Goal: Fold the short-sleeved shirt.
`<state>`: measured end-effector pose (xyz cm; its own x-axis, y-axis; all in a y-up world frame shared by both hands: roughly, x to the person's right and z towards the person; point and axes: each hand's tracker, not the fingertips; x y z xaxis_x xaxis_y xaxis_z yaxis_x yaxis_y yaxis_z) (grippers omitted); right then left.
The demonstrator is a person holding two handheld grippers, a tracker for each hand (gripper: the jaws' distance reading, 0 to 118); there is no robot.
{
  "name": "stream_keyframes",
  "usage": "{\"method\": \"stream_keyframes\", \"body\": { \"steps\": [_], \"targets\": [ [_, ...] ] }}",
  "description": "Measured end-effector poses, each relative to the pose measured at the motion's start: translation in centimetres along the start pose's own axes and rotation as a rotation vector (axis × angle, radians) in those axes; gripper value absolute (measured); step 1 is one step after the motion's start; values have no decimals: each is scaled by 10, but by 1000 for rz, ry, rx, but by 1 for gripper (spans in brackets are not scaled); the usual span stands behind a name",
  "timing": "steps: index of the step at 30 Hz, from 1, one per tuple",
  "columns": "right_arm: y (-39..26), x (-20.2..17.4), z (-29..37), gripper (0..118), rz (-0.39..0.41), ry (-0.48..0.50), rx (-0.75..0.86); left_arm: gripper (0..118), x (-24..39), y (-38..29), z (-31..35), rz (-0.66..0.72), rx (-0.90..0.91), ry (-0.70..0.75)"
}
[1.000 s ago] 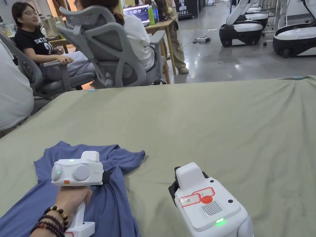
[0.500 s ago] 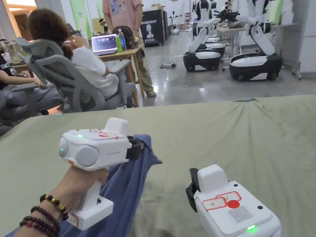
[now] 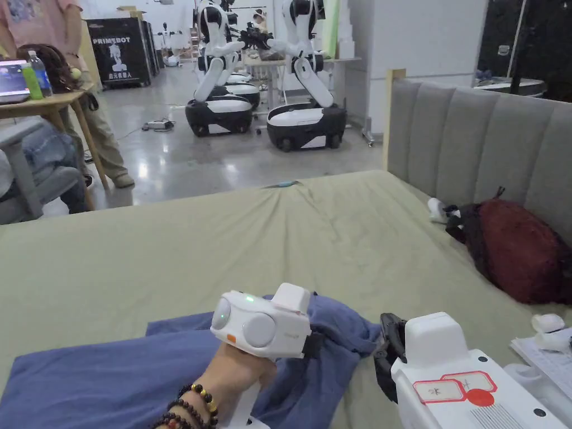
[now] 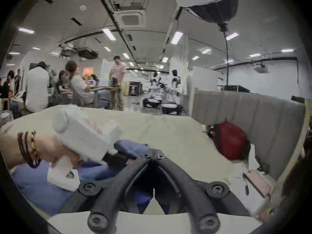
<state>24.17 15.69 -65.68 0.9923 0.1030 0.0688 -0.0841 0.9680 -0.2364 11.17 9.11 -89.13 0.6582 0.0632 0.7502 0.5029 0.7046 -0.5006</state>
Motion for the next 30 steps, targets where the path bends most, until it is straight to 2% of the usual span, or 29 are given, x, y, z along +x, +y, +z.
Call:
{"method": "stream_keyframes", "body": {
  "steps": [4,5,6,7,8,9,10,13,14,15,17,19,22,25,30],
  "targets": [
    [-7,8,-9,0,-14,2,-19,11,-6,-14,-13,50,11,6],
    [-7,7,-11,0,-14,3,-22,19,-11,-11,-8,59,29,4],
    [-7,5,-13,0,-13,3,-20,43,-12,-8,1,83,64,42],
    [-5,3,-15,0,-8,7,-19,90,-15,-4,12,81,92,82],
    [-2,2,-17,0,-3,14,-20,118,-17,-2,26,82,138,103],
    [2,-1,-17,0,1,20,-20,113,-18,-2,54,88,249,113],
    [5,-4,-15,0,4,24,-18,102,-20,-5,81,121,300,100],
    [15,-12,-13,0,1,36,-6,105,-22,-24,152,202,373,235],
    [17,-15,-11,0,2,40,1,101,-20,-32,172,201,413,285],
    [20,-18,-7,0,4,44,8,91,-16,-51,197,174,465,367],
    [26,-24,2,0,-8,61,22,53,-8,-87,236,166,537,534],
    [30,-31,6,0,-39,99,0,3,-4,-119,266,203,522,640],
    [34,-40,13,0,-51,119,12,0,2,-165,302,340,490,702],
    [38,-51,20,0,-31,107,34,0,9,-204,327,443,507,762],
    [40,-58,21,0,-30,113,31,0,3,-220,330,454,487,801]
  ]
}}
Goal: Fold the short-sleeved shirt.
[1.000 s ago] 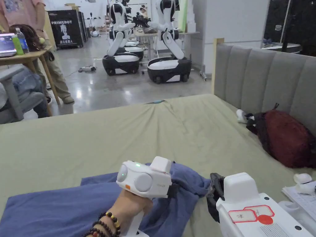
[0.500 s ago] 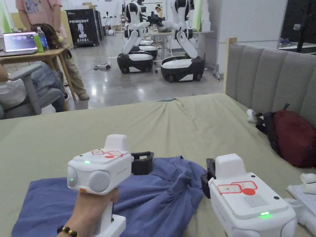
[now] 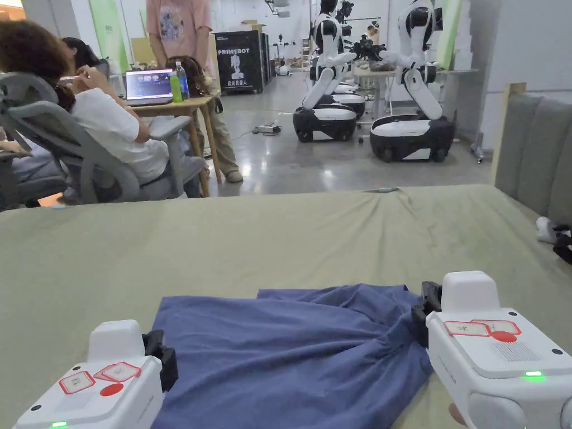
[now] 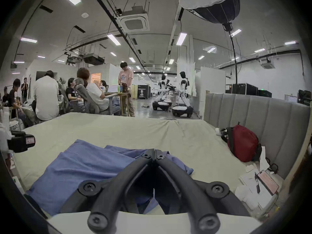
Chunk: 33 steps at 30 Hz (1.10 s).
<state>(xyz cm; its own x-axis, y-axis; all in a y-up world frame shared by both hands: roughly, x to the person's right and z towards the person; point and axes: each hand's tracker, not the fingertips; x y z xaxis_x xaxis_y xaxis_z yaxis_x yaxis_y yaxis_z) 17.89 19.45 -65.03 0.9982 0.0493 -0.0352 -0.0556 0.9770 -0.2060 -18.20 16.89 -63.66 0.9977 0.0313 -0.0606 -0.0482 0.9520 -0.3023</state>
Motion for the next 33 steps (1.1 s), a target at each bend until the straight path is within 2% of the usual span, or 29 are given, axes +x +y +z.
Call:
{"method": "stream_keyframes", "body": {
  "steps": [5,6,8,9,10,15,17,19,22,25,26,27,28,29,30,31,32,33],
  "targets": [
    [0,0,-3,0,-1,-6,-8,0,-4,22,-49,6,-35,-33],
    [-2,1,-6,0,-1,-8,-10,9,-8,29,-70,4,-47,-43],
    [-4,3,-10,0,7,-8,-16,90,-13,46,-113,-44,-159,-44],
    [-7,4,-13,0,13,-8,-18,118,-17,52,-140,-57,-208,-40],
    [-11,7,-18,0,15,-8,-22,110,-20,59,-162,-128,-204,-38],
    [-25,16,-46,0,13,-23,-73,111,-37,66,-274,-279,-372,-37],
    [-33,20,-60,0,18,-42,-95,105,-33,59,-302,-290,-408,-55],
    [-45,26,-77,0,9,-58,-120,92,-35,50,-328,-254,-478,-48],
    [-53,30,-93,0,9,-74,-149,89,-35,31,-347,-211,-535,-102],
    [-60,35,-108,0,8,-80,-168,74,-43,10,-368,-200,-569,-129],
    [-64,40,-115,0,4,-80,-176,51,-42,13,-366,-190,-542,-112],
    [-64,44,-122,0,-2,-82,-191,7,-44,19,-367,-159,-534,-103],
    [-64,49,-130,7,-7,-89,-209,0,-33,20,-351,-127,-487,-138],
    [-63,53,-137,20,-7,-95,-219,0,-32,24,-348,-119,-471,-197],
    [-56,59,-141,42,-31,-100,-240,0,-23,28,-346,-167,-457,-117],
    [-54,65,-149,82,-51,-112,-269,0,-19,28,-346,-220,-468,-104],
    [-53,71,-158,99,-86,-104,-296,0,-20,27,-348,-242,-487,-135],
    [-53,78,-171,99,-96,-93,-345,0,-18,28,-349,-254,-494,-140]
  ]
}}
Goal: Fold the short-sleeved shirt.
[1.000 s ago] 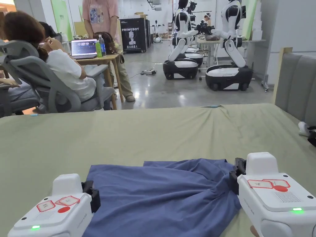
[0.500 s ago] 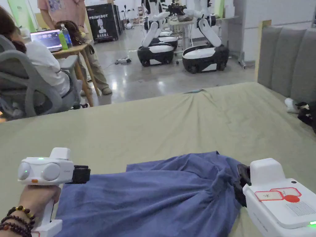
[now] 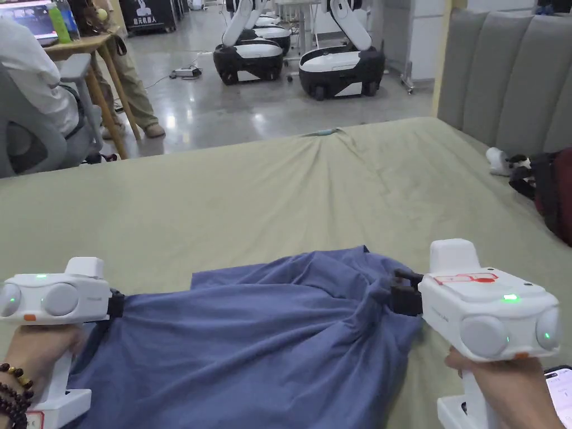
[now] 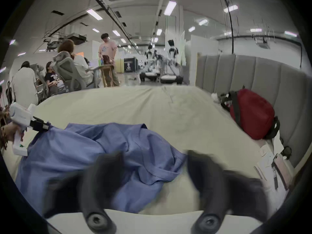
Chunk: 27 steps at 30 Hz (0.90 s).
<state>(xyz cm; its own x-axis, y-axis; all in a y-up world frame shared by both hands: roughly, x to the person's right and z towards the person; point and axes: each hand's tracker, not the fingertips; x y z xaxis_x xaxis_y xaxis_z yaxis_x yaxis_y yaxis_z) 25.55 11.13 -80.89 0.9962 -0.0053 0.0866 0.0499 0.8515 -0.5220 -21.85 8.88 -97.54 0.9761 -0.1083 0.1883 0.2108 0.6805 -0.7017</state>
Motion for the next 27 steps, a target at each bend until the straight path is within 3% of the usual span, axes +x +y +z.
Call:
{"method": "stream_keyframes", "body": {
  "steps": [2,3,6,9,11,12,13,14,15,17,22,27],
  "targets": [
    [5,8,-19,116,-7,8,-81,0,-1,2,3,7,14,18],
    [6,11,-30,118,12,10,-113,0,-1,-2,5,21,24,17],
    [1,14,-54,106,37,-28,-214,0,-5,-1,9,43,30,7],
    [-12,10,-78,74,19,32,-364,0,-4,-4,12,50,31,2],
    [-12,2,-71,61,64,-9,-271,0,-3,-3,11,39,30,6],
    [-10,-4,-67,41,149,60,-268,0,-1,-3,13,32,32,8],
    [-8,-8,-66,9,160,111,-258,0,-1,-3,16,28,36,7],
    [-6,-8,-67,9,122,142,-252,0,-1,-2,19,27,42,7],
    [-3,-9,-66,9,99,103,-269,0,0,-2,24,29,48,9],
    [4,-6,-64,9,95,103,-248,0,-1,2,41,46,82,7],
    [66,-1,-7,9,-13,164,12,0,-16,35,116,81,260,-42],
    [167,-15,46,9,102,113,211,0,-33,89,217,91,488,1]
  ]
}}
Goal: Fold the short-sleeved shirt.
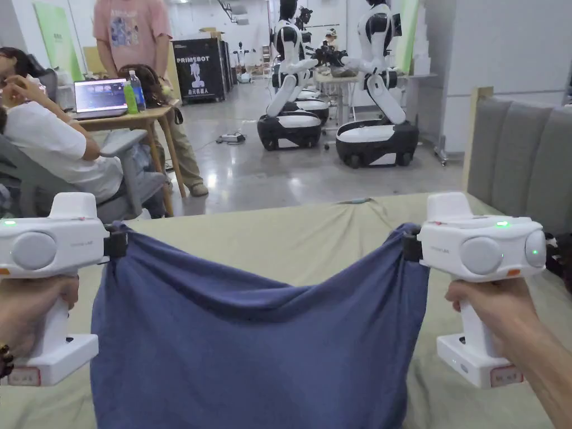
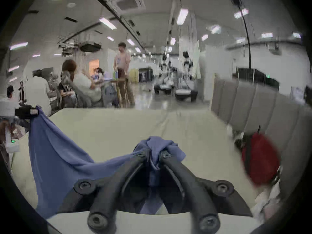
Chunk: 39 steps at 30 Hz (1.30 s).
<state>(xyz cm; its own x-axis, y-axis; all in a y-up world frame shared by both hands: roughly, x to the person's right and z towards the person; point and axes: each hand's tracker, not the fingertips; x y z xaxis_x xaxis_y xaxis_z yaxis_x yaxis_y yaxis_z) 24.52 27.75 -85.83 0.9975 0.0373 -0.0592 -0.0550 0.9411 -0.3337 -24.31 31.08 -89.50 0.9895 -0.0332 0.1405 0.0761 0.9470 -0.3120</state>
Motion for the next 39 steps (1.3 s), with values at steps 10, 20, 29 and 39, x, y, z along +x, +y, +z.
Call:
{"method": "stream_keyframes", "body": {
  "steps": [10,20,29,39],
  "targets": [
    [197,25,6,9,26,-121,190,0,-26,142,49,-47,208,166],
    [227,24,-12,9,50,-167,221,0,-12,167,12,-22,257,203],
    [106,34,-83,9,5,-129,24,0,-13,51,-52,13,79,141],
    [-31,40,-7,9,24,-61,-111,0,-11,-58,16,61,2,12]
  ]
}}
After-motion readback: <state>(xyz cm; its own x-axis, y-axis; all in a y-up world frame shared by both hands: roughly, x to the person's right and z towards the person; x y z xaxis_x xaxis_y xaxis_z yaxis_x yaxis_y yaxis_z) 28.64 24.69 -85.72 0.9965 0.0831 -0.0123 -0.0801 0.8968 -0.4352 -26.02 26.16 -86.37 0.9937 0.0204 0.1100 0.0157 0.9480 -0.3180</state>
